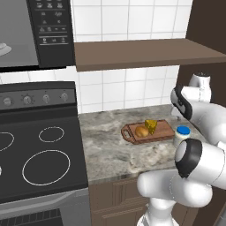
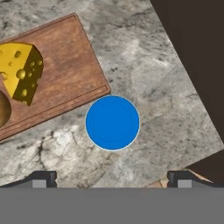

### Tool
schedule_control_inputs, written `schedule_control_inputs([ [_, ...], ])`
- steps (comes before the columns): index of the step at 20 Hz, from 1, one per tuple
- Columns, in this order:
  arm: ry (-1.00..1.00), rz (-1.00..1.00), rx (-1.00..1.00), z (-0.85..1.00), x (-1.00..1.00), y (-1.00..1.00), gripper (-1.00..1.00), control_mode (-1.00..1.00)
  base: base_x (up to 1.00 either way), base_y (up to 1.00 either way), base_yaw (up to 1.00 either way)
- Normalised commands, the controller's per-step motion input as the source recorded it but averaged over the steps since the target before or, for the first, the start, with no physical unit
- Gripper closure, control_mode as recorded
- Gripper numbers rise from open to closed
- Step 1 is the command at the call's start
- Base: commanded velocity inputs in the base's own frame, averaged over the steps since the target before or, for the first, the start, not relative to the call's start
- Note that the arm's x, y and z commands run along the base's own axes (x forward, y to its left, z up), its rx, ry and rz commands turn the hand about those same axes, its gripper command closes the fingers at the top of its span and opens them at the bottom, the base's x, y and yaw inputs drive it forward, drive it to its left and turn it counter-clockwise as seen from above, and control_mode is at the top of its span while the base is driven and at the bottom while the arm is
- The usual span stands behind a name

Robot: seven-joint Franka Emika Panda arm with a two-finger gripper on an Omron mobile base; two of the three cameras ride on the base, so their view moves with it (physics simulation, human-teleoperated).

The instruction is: Retrieve the reheated potato from the microwave, then place the potato, cheese, and condiment on the cutting board.

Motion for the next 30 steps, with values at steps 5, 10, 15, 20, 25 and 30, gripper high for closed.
schedule_control_inputs([
  [5, 0.10, 0.00, -0.03, -0.03, 0.00, -0.04, -1.00, -1.00, 0.00, 0.00, 0.00],
  [10, 0.01, 0.00, 0.00, -0.09, 0.00, -0.08, -1.00, -1.00, 0.00, 0.00, 0.00],
  [15, 0.00, 0.00, 0.01, -0.11, 0.00, -0.05, -1.00, -1.00, 0.00, 0.00, 0.00],
  [20, -0.01, 0.00, 0.04, -0.09, 0.01, 0.00, -1.00, -1.00, 0.00, 0.00, 0.00],
  [25, 0.00, 0.00, 0.02, -0.11, 0.03, 0.00, -1.00, -1.00, 0.00, 0.00, 0.00],
  [30, 0.00, 0.00, 0.00, -0.16, 0.15, 0.00, -1.00, -1.00, 0.00, 0.00, 0.00],
])
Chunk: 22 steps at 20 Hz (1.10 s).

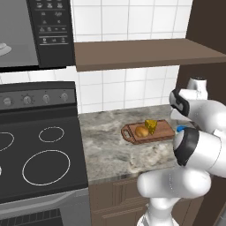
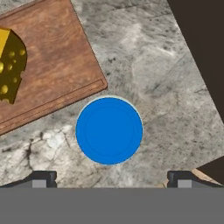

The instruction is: Retrieve the reheated potato from the microwave, then place the potato, cheese, and condiment on the cutting board.

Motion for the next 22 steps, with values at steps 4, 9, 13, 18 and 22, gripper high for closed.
schedule_control_inputs([
  [4, 0.00, 0.00, 0.01, -0.16, 0.18, 0.00, -1.00, -1.00, 0.00, 0.00, 0.00],
  [9, 0.00, 0.00, 0.00, -0.14, 0.05, 0.00, -1.00, -1.00, 0.00, 0.00, 0.00],
  [13, 0.00, 0.00, 0.00, -0.10, 0.01, -0.02, -1.00, -1.00, 0.00, 0.00, 0.00],
  [18, 0.00, 0.00, 0.00, -0.15, 0.00, -0.05, -1.00, -1.00, 0.00, 0.00, 0.00],
  [22, 0.00, 0.00, 0.00, -0.15, 0.00, -0.04, -1.00, -1.00, 0.00, 0.00, 0.00],
])
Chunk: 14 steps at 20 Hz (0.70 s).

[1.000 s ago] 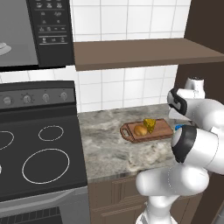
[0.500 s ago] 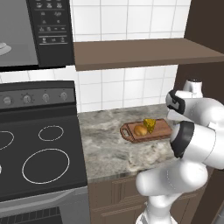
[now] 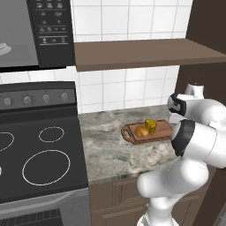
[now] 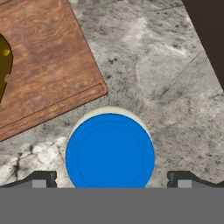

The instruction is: Retrieve the reheated potato from the microwave, then place the potato, cheese, and condiment on the cutting board.

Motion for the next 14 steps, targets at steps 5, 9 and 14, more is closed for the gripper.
schedule_control_inputs([
  [5, 0.00, 0.00, 0.00, -0.13, 0.00, 0.00, -1.00, -1.00, 0.00, 0.00, 0.00],
  [9, 0.00, 0.00, 0.00, -0.09, 0.00, -0.01, -1.00, -1.00, 0.00, 0.00, 0.00],
  [14, 0.00, 0.00, 0.00, -0.09, 0.01, -0.02, -1.00, -1.00, 0.00, 0.00, 0.00],
])
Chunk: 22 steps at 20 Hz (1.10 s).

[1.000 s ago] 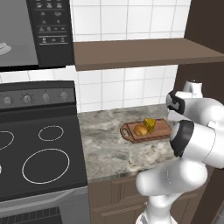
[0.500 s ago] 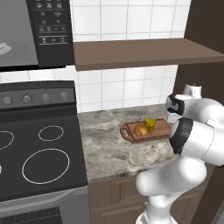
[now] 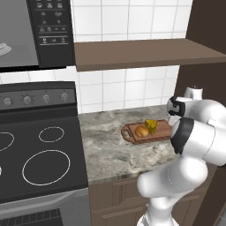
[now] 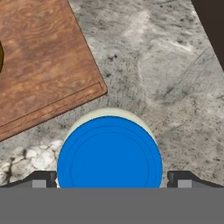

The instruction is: Retrieve the reheated potato from the microwave, then place the potato, cheese, and condiment on the cutting board.

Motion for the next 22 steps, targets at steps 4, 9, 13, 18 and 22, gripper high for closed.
schedule_control_inputs([
  [4, 0.00, 0.00, 0.00, -0.06, 0.03, 0.00, -1.00, -1.00, 0.00, 0.00, 0.00],
  [9, 0.00, 0.00, 0.00, -0.03, 0.03, 0.00, -1.00, -1.00, 0.00, 0.00, 0.00],
  [13, 0.00, 0.00, 0.00, -0.06, 0.03, -0.03, -1.00, -1.00, 0.00, 0.00, 0.00],
  [18, 0.00, 0.00, 0.00, -0.10, 0.01, -0.06, -1.00, -1.00, 0.00, 0.00, 0.00],
  [22, 0.00, 0.00, 0.00, -0.12, 0.02, -0.05, -1.00, -1.00, 0.00, 0.00, 0.00],
])
